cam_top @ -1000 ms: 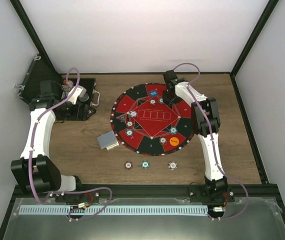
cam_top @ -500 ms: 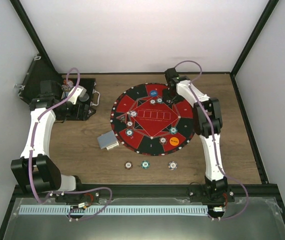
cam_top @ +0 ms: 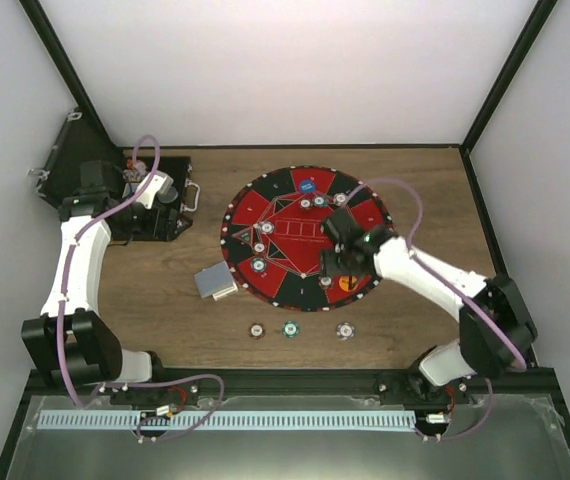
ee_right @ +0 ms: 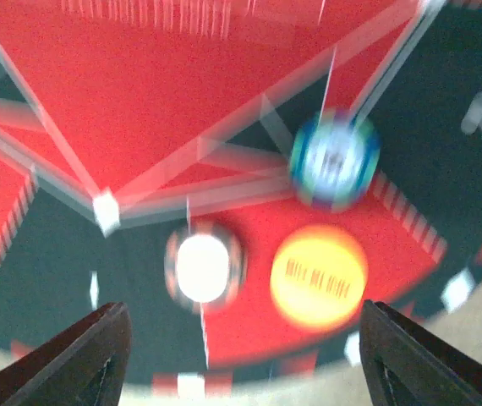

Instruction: Distribute texas hold em gaming equipment

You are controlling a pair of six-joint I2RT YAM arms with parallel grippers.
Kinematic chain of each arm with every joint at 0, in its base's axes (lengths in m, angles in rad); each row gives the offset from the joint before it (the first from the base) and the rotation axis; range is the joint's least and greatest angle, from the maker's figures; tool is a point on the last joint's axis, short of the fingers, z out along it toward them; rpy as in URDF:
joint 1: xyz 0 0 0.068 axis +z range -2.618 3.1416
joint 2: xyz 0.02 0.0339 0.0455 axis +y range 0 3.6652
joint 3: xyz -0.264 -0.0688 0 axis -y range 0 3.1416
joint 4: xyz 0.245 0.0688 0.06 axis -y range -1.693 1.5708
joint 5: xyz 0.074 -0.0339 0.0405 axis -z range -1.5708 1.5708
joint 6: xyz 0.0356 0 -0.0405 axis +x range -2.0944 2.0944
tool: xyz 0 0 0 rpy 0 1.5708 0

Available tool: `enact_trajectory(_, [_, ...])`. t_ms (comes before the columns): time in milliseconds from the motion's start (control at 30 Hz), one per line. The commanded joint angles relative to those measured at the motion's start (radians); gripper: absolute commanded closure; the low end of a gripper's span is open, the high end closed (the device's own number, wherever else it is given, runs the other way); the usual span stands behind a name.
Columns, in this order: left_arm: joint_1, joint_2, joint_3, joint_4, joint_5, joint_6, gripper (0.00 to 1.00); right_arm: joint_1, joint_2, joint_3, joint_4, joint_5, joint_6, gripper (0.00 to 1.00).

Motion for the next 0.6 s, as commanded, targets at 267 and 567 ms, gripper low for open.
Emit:
enact_trajectory(267, [0.005, -0.018, -0.032, -0.012, 0.018, 0.075, 0.00, 0.379, -0.228, -0.377, -0.115, -0.048, 0.494, 0.22])
enact_trajectory(567, [0.005, -0.015, 0.005, -0.043, 0.023, 0.060, 0.00, 0.406, -0.218, -0.431, -0.096, -0.040, 0.504, 0.22])
